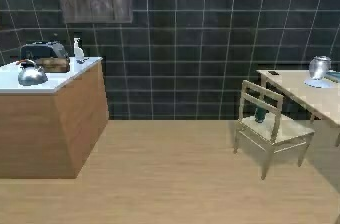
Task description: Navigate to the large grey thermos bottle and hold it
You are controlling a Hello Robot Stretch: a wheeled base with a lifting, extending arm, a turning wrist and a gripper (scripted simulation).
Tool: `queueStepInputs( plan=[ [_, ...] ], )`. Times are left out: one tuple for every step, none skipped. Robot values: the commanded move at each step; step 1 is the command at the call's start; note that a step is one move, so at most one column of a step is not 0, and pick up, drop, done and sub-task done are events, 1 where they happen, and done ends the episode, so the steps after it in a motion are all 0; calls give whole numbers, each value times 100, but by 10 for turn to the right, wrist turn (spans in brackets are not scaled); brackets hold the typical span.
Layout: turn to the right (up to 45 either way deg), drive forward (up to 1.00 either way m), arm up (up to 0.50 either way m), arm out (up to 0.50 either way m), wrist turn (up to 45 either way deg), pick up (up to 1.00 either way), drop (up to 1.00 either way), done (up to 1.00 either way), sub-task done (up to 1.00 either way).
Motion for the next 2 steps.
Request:
queueStepInputs(
  plan=[
    [-120, 0, 0, 0, 0, 0, 0, 0, 0],
    [0, 100, 0, 0, 0, 0, 0, 0, 0]
  ],
)
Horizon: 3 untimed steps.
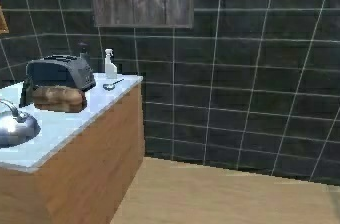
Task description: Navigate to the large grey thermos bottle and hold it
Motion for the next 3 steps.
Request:
queueStepInputs(
  plan=[
    [0, 35, 0, 0, 0, 0, 0, 0, 0],
    [-450, 0, 0, 0, 0, 0, 0, 0, 0],
    [-450, 0, 0, 0, 0, 0, 0, 0, 0]
  ],
)
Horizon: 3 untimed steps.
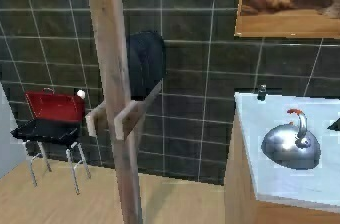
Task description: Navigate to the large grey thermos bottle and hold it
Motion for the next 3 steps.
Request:
queueStepInputs(
  plan=[
    [-420, 0, 0, 0, 0, 0, 0, 0, 0],
    [450, 0, 0, 0, 0, 0, 0, 0, 0],
    [0, 60, 0, 0, 0, 0, 0, 0, 0]
  ],
)
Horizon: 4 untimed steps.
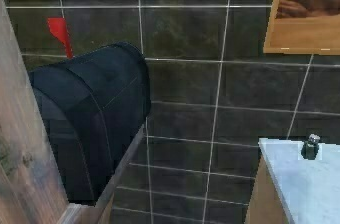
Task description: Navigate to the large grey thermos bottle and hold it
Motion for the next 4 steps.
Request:
queueStepInputs(
  plan=[
    [-180, 0, 0, 0, 0, 0, 0, 0, 0],
    [0, 0, 50, 0, 0, 0, 0, 0, 0],
    [0, 0, 38, 0, 0, 0, 0, 0, 0],
    [0, 0, 0, 46, 0, 0, 0, 0, 0]
  ],
)
